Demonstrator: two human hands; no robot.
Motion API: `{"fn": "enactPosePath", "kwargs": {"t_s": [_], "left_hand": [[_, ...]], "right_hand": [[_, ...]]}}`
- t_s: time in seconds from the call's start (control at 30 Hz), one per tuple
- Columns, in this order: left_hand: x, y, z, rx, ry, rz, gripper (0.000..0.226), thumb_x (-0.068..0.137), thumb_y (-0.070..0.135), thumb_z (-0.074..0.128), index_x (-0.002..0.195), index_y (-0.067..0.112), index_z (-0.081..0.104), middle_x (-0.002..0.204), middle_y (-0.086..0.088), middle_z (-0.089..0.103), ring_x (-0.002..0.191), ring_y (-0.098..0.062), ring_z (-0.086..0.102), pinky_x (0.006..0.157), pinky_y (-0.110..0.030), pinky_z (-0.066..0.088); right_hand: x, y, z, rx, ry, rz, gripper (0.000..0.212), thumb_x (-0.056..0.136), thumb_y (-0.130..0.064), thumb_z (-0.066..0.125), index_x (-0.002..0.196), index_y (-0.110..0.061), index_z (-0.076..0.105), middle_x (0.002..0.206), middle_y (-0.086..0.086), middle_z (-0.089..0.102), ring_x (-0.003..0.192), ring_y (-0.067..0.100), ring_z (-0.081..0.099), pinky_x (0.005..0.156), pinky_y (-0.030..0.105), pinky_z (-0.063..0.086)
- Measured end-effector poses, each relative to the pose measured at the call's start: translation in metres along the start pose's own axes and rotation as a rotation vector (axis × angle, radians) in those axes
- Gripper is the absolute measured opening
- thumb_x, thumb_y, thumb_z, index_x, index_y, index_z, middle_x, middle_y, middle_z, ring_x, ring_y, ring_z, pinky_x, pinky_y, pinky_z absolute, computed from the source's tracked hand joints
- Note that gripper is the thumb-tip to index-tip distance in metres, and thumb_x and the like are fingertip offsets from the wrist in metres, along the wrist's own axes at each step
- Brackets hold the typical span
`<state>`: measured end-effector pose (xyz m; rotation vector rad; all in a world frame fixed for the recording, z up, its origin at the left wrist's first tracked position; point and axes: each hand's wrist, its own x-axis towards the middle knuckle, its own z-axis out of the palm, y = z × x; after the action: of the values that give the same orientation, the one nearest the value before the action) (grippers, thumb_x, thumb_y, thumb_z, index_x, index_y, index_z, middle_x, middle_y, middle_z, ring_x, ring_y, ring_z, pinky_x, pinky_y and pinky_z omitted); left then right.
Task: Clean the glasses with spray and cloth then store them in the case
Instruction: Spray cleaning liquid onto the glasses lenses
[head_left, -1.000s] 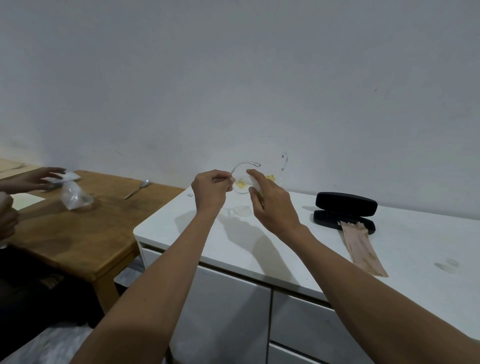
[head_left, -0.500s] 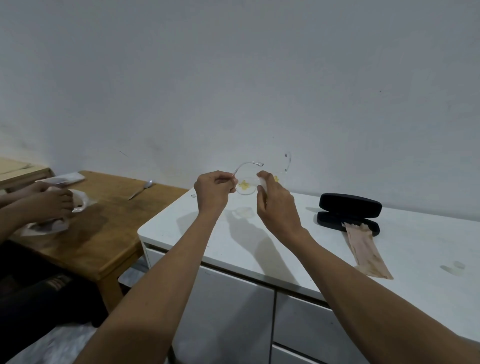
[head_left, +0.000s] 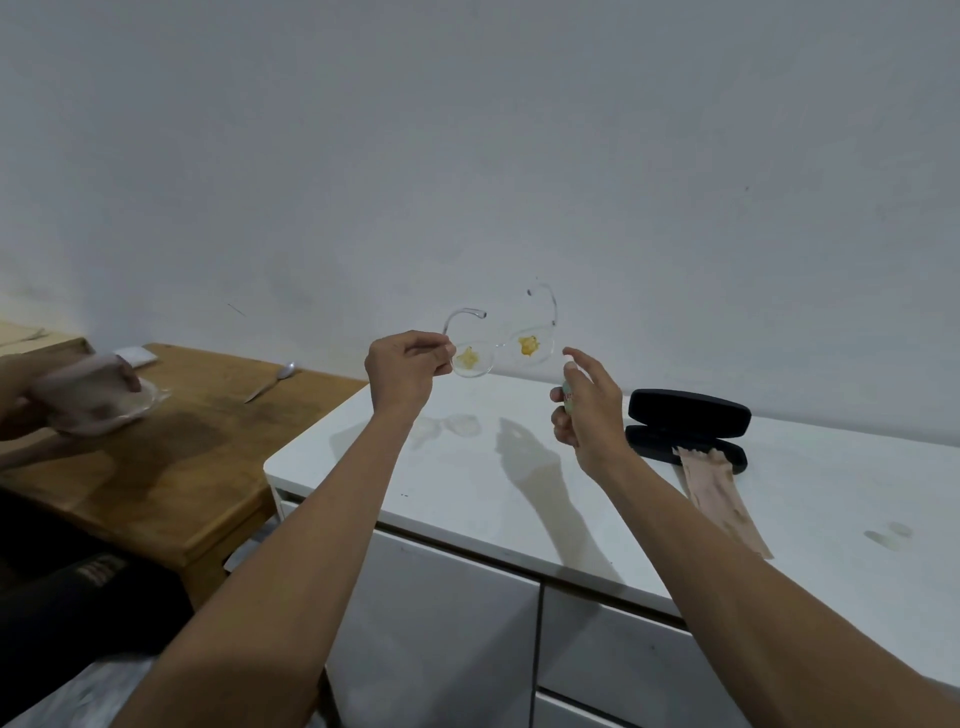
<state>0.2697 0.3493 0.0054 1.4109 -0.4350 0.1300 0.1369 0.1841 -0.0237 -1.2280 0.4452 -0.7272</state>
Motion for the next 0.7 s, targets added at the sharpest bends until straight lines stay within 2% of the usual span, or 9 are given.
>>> {"fn": "enactPosePath", "kwargs": {"t_s": [0.2, 0.4, 0.6, 0.7], "left_hand": [[0.0, 0.0, 0.003, -0.004, -0.022, -0.011, 0.014, 0.076, -0.005, 0.083, 0.089, -0.002, 0.078, 0.081, -0.018, 0.076, 0.067, -0.023, 0.072, 0.074, -0.033, 0.064], [-0.001, -0.003, 0.002, -0.008, -0.029, -0.018, 0.014, 0.076, -0.004, 0.082, 0.089, -0.003, 0.078, 0.081, -0.018, 0.076, 0.067, -0.024, 0.071, 0.076, -0.036, 0.064], [-0.001, 0.003, 0.004, -0.033, -0.038, -0.005, 0.017, 0.077, -0.006, 0.081, 0.093, -0.008, 0.076, 0.085, -0.023, 0.075, 0.069, -0.026, 0.071, 0.069, -0.028, 0.063], [-0.002, 0.007, 0.007, -0.052, -0.046, 0.008, 0.017, 0.078, -0.008, 0.08, 0.094, -0.009, 0.076, 0.088, -0.025, 0.075, 0.07, -0.027, 0.071, 0.066, -0.025, 0.062]], "right_hand": [[0.003, -0.012, 0.011, 0.217, -0.039, 0.104, 0.03, 0.103, -0.02, 0.042, 0.114, -0.03, 0.068, 0.069, 0.003, 0.047, 0.04, 0.012, 0.025, 0.038, 0.018, 0.021], [0.0, -0.01, 0.01, 0.192, -0.016, 0.124, 0.021, 0.1, -0.023, 0.048, 0.108, -0.028, 0.067, 0.068, 0.002, 0.045, 0.041, 0.013, 0.025, 0.039, 0.018, 0.02], [-0.005, 0.0, 0.015, 0.224, -0.086, 0.151, 0.029, 0.103, -0.021, 0.044, 0.113, -0.033, 0.068, 0.067, 0.001, 0.043, 0.042, 0.012, 0.024, 0.038, 0.018, 0.02], [-0.009, 0.003, 0.025, 0.225, -0.116, 0.172, 0.027, 0.104, -0.022, 0.044, 0.109, -0.034, 0.068, 0.067, 0.001, 0.044, 0.043, 0.012, 0.025, 0.038, 0.019, 0.02]]}}
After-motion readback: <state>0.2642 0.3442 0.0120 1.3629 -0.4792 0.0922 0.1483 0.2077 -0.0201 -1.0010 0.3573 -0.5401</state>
